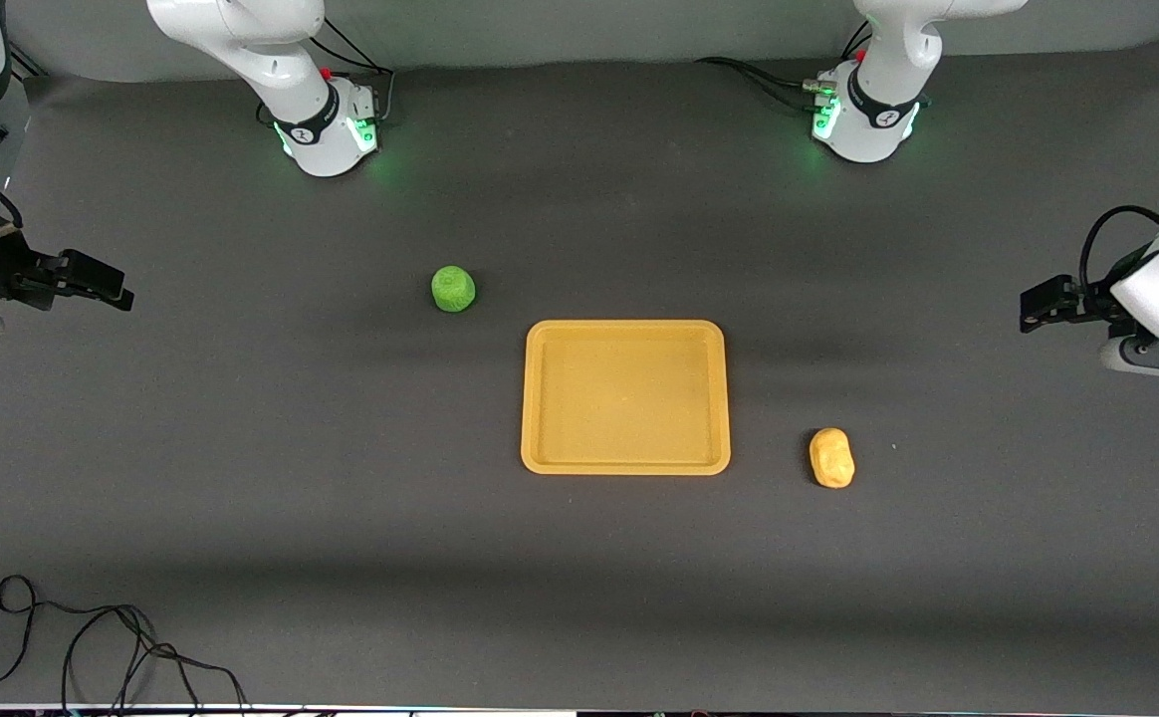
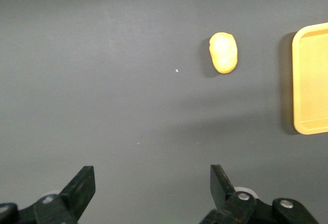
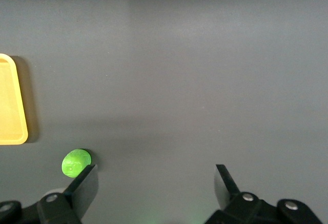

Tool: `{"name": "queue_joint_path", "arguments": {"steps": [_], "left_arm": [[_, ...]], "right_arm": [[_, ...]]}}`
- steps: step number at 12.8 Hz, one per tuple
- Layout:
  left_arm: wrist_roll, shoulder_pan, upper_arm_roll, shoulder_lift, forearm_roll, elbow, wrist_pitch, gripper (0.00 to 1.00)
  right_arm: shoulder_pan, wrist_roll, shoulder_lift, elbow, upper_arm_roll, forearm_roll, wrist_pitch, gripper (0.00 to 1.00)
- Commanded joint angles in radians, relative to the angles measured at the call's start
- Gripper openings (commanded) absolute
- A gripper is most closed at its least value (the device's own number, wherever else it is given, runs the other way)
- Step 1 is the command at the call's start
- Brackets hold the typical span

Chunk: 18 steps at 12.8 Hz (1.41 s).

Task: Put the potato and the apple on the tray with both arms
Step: 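Reach the left gripper down and grasp the yellow potato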

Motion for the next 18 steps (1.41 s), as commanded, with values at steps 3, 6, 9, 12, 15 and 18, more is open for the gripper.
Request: {"name": "queue_joint_path", "arguments": {"steps": [3,6,9,12,15,18], "left_arm": [[-0.054,-0.077,-0.01,0.116,-0.091,0.003,0.091,1.0],[-0.179,-0.174,-0.012,0.249,-0.08,0.004,0.167,1.0],[-0.169,-0.189,-0.029,0.389,-0.092,0.006,0.334,1.0],[-0.216,-0.215,-0.032,0.473,-0.094,0.033,0.397,1.0],[-0.232,-0.211,-0.026,0.536,-0.077,0.038,0.457,1.0],[-0.225,-0.205,-0.026,0.628,-0.077,0.038,0.633,0.99]], "right_arm": [[0.002,-0.007,-0.001,0.02,-0.005,0.013,-0.023,1.0],[0.002,-0.007,-0.002,0.02,-0.005,0.013,-0.023,1.0],[0.002,-0.009,-0.004,0.022,-0.005,0.013,-0.023,1.0],[0.002,-0.007,0.001,0.02,-0.005,0.016,-0.023,1.0],[0.014,-0.001,0.01,0.02,0.003,0.031,-0.023,1.0],[0.074,0.016,0.012,-0.012,0.003,0.082,-0.011,1.0]]}}
